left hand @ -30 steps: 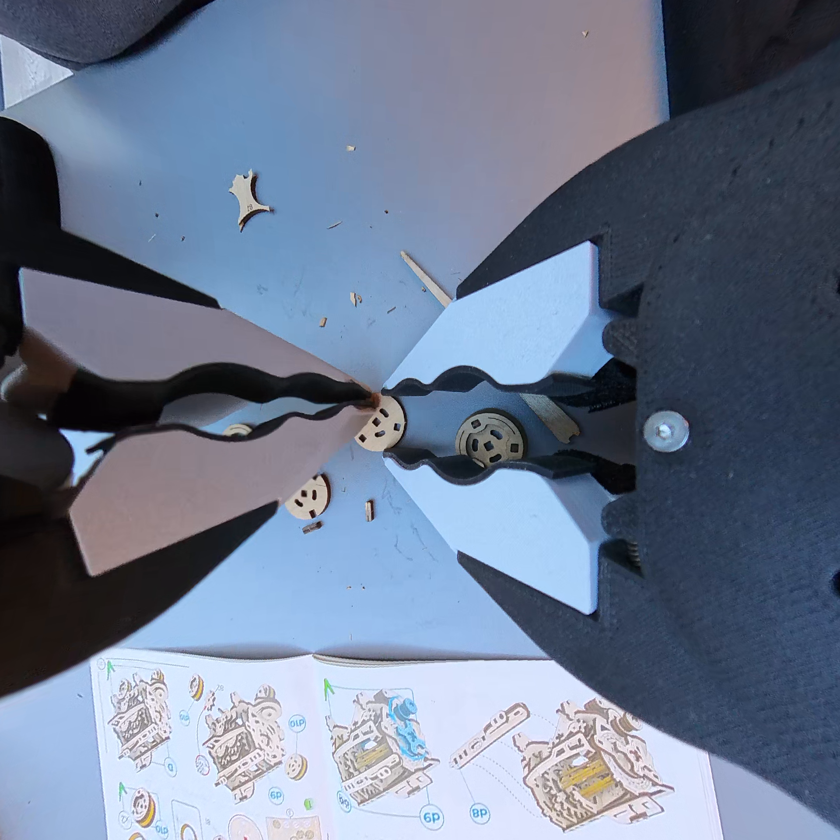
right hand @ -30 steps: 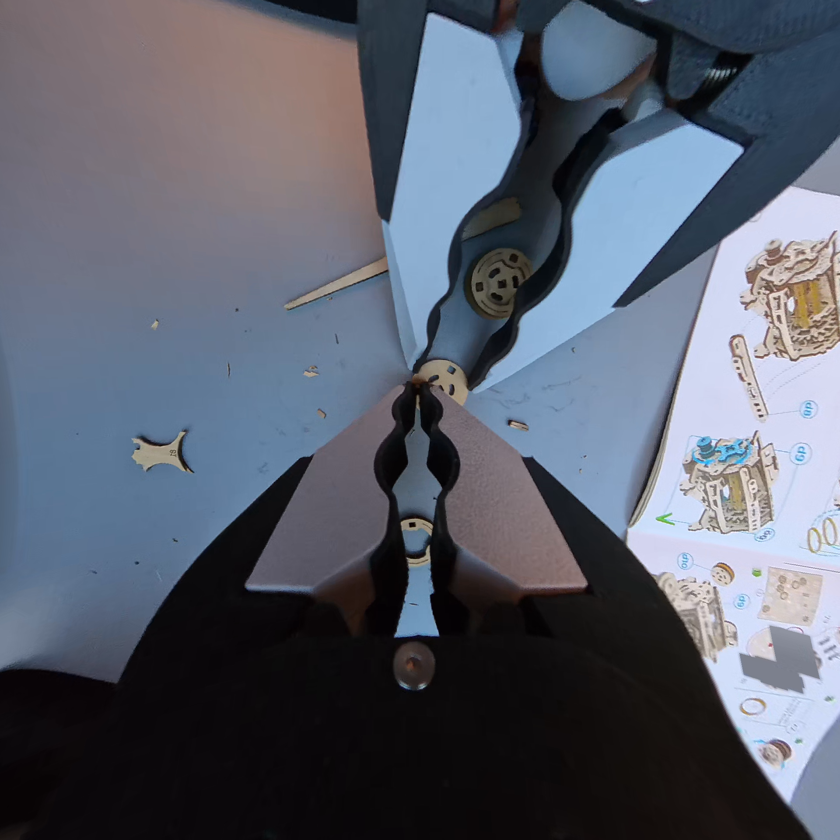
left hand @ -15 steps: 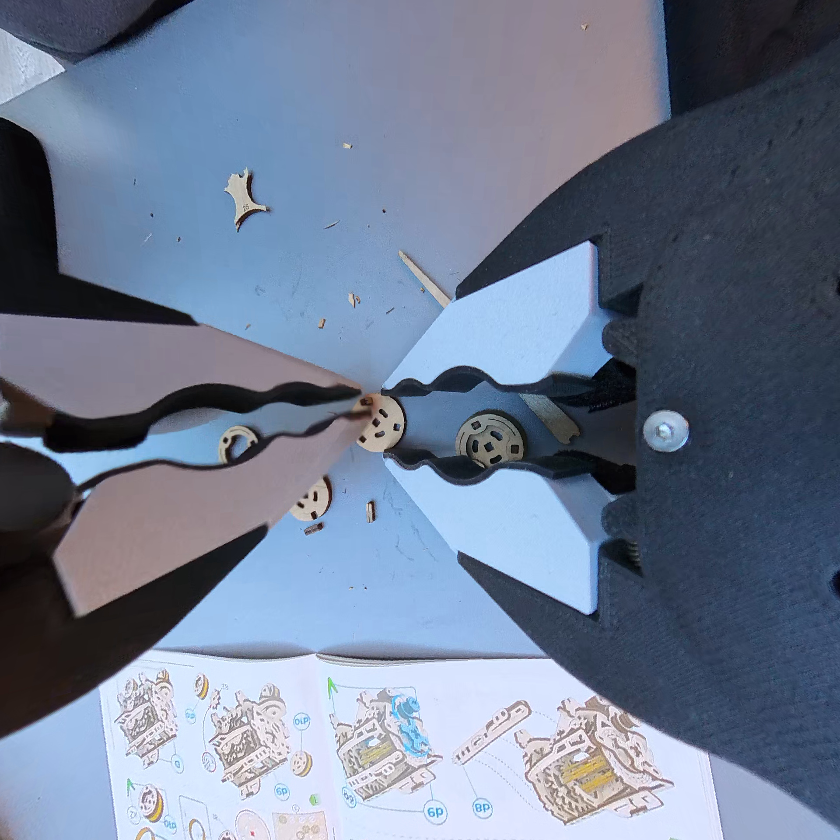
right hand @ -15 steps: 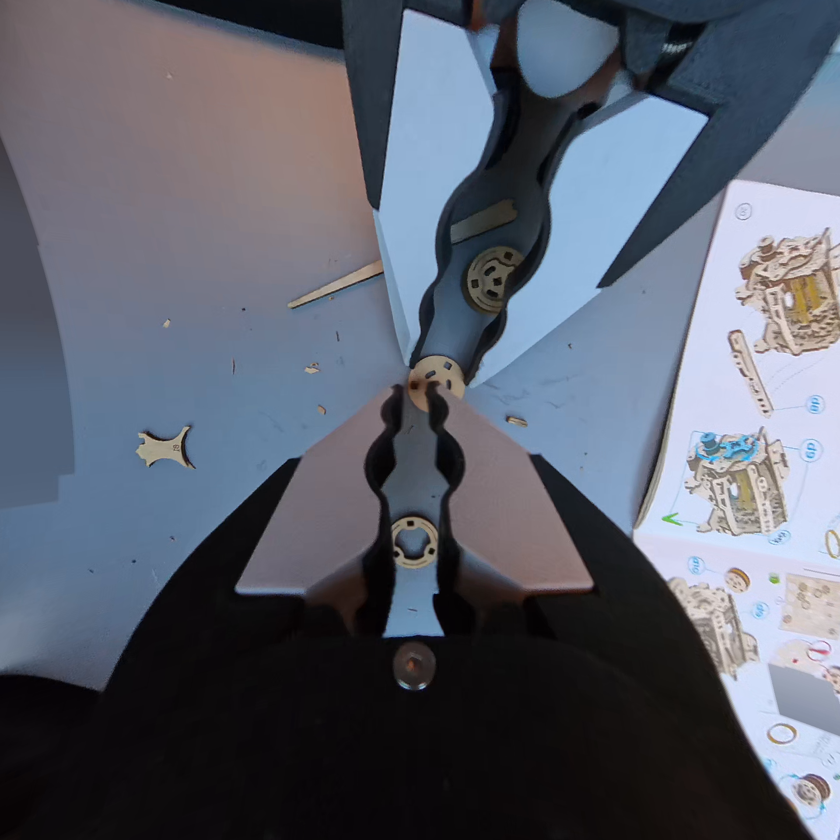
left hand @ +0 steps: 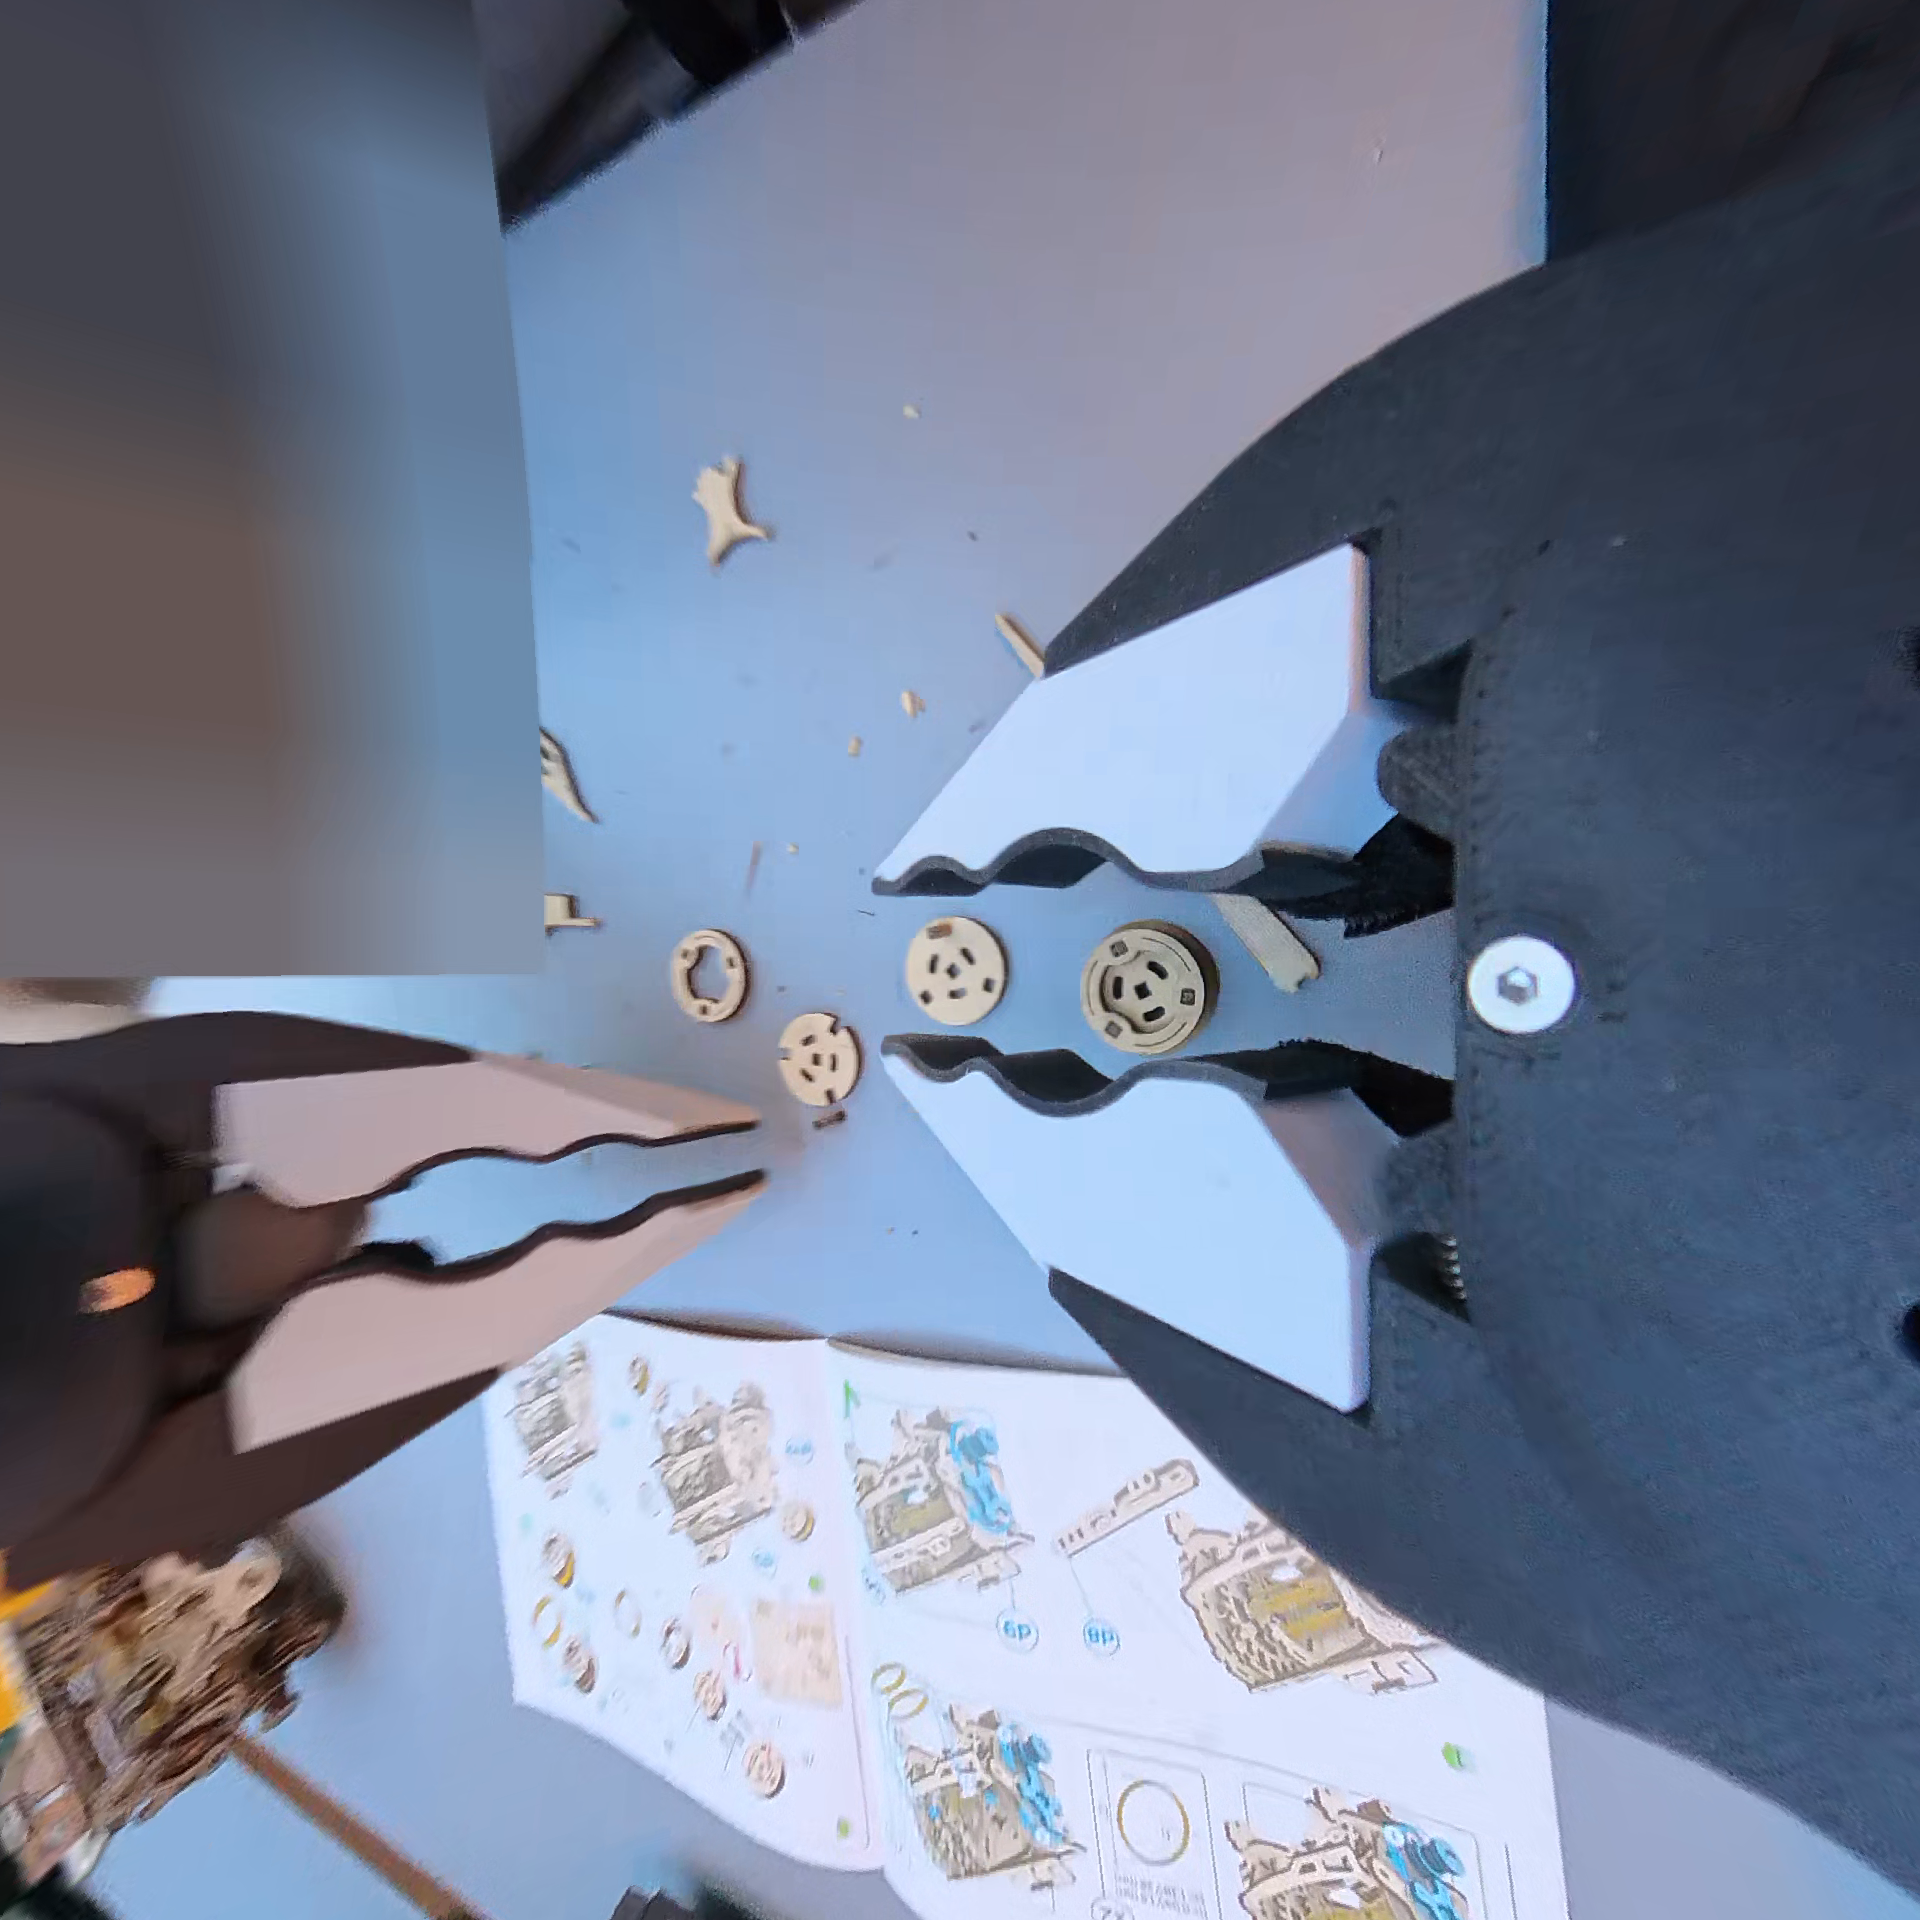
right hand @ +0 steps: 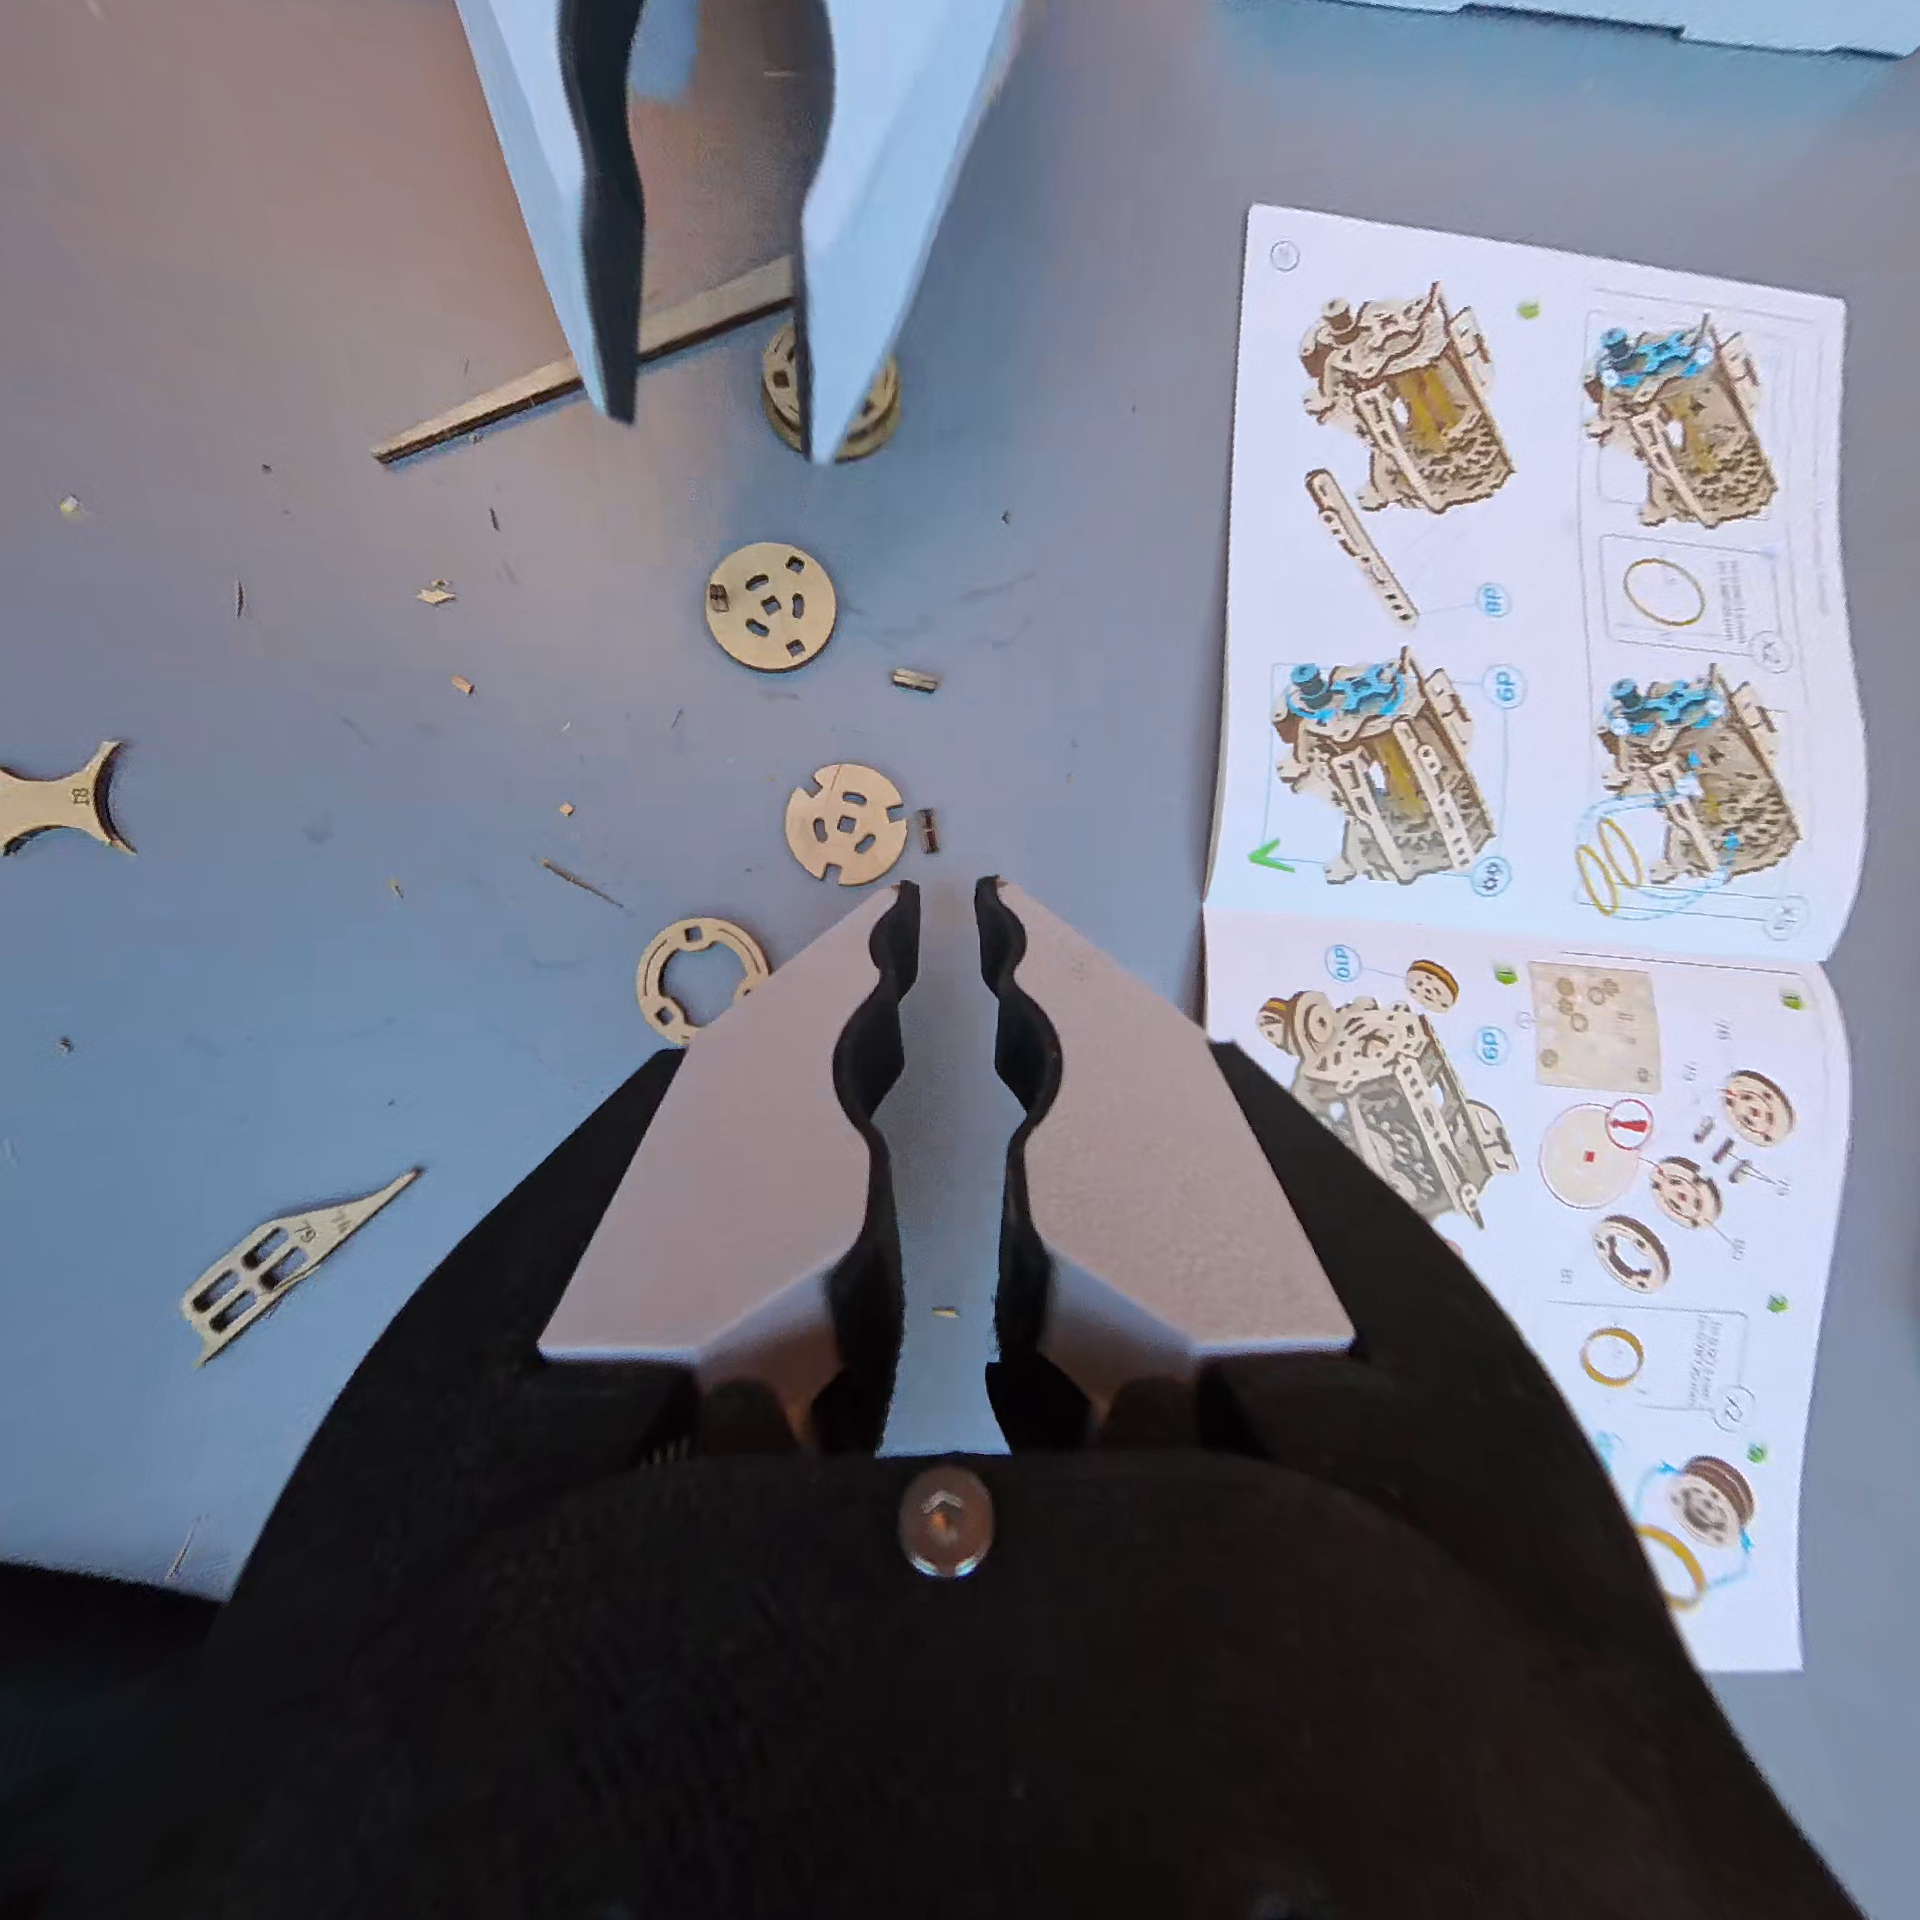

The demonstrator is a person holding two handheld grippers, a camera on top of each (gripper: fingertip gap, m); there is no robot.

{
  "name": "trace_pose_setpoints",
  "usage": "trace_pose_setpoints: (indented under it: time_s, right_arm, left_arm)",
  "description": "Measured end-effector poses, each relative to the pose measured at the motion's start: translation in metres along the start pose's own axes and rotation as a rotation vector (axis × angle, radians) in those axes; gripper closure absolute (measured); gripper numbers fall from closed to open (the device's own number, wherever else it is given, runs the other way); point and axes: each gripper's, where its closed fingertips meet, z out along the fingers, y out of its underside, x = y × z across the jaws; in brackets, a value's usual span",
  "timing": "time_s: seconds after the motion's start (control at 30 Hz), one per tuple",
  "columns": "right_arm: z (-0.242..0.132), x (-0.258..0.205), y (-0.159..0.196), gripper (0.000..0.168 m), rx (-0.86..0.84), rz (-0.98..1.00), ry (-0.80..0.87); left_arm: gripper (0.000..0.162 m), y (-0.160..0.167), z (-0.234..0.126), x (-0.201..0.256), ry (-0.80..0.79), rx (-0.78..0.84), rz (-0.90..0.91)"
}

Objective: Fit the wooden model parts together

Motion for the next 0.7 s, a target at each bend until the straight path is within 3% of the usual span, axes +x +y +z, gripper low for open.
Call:
trace_pose_setpoints:
  time_s: [0.1, 0.27, 0.57, 0.7]
  right_arm:
    - [0.008, -0.001, 0.002, 0.159, 0.028, 0.007, -0.031]
    - [0.009, -0.001, -0.004, 0.16, 0.101, 0.019, -0.066]
    - [0.015, -0.004, -0.005, 0.159, 0.128, 0.049, -0.121]
    - [0.016, -0.008, -0.006, 0.166, 0.13, 0.068, -0.168]
  left_arm:
    - [0.141, -0.005, -0.01, -0.005, -0.016, 0.04, -0.024]
    - [0.145, 0.015, -0.003, -0.007, -0.009, -0.041, -0.044]
    - [0.136, 0.026, 0.013, 0.003, -0.01, -0.163, 0.025]
    - [0.138, 0.026, 0.012, 0.003, -0.011, -0.162, 0.022]
